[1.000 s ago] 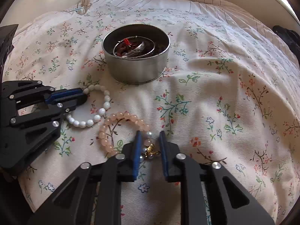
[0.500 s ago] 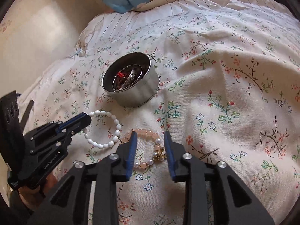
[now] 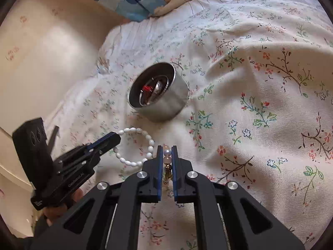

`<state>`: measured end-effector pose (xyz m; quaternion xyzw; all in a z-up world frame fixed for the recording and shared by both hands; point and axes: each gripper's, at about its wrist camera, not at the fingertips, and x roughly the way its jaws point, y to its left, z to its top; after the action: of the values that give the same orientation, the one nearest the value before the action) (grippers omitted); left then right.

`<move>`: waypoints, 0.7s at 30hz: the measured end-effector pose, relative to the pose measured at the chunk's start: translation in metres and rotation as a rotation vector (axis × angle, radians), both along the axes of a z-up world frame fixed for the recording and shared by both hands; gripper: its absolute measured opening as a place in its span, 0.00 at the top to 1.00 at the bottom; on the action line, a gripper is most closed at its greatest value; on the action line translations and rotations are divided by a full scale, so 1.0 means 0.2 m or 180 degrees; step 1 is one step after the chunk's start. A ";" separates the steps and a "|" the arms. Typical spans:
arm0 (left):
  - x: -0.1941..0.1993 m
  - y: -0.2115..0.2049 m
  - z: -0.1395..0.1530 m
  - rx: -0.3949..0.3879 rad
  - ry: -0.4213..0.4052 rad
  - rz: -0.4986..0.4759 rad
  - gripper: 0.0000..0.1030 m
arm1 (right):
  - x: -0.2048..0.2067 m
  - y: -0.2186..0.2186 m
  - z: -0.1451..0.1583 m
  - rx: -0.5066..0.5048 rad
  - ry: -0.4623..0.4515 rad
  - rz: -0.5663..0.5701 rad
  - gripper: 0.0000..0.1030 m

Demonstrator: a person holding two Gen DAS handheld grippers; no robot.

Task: Organize jewelry
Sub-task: 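Lift both bead bracelets and carry them over the tin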

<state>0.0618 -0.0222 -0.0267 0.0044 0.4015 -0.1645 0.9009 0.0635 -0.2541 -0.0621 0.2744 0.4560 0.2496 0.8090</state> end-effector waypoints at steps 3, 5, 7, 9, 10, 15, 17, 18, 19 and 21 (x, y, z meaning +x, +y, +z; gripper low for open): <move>-0.02 0.01 0.04 -0.0089 -0.0107 0.0016 0.94 | 0.00 -0.01 0.03 0.0179 -0.0065 -0.0008 0.92; -0.02 0.01 0.06 -0.0144 -0.0150 0.0030 0.94 | 0.00 -0.03 0.06 0.0275 -0.0147 -0.0021 0.92; -0.02 0.03 0.08 -0.0219 -0.0188 0.0053 0.94 | 0.00 -0.04 0.08 0.0413 -0.0198 -0.0028 0.92; -0.03 0.03 0.10 -0.0247 -0.0242 0.0077 0.94 | 0.01 -0.05 0.11 0.0569 -0.0265 -0.0052 0.92; -0.03 0.03 0.11 -0.0243 -0.0277 0.0095 0.94 | 0.01 -0.07 0.12 0.0662 -0.0312 -0.0068 0.92; -0.04 -0.03 0.16 -0.0144 -0.0482 0.0129 0.93 | 0.01 -0.08 0.21 0.0901 -0.0572 -0.0156 0.92; -0.03 -0.05 0.17 -0.0093 -0.0545 0.0134 0.93 | 0.02 -0.06 0.24 0.0939 -0.0635 -0.0161 0.92; -0.03 -0.05 0.17 -0.0099 -0.0558 0.0138 0.93 | 0.03 -0.05 0.25 0.0949 -0.0661 -0.0162 0.92; -0.02 -0.06 0.18 -0.0108 -0.0567 0.0142 0.93 | 0.05 -0.04 0.26 0.0966 -0.0680 -0.0156 0.92; -0.01 -0.07 0.18 -0.0119 -0.0580 0.0158 0.93 | 0.07 -0.02 0.28 0.0976 -0.0710 -0.0128 0.92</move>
<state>0.0603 -0.0353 0.0101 -0.0075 0.3147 -0.1485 0.9375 0.0782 -0.2583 -0.0068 0.3742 0.3146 0.3288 0.8080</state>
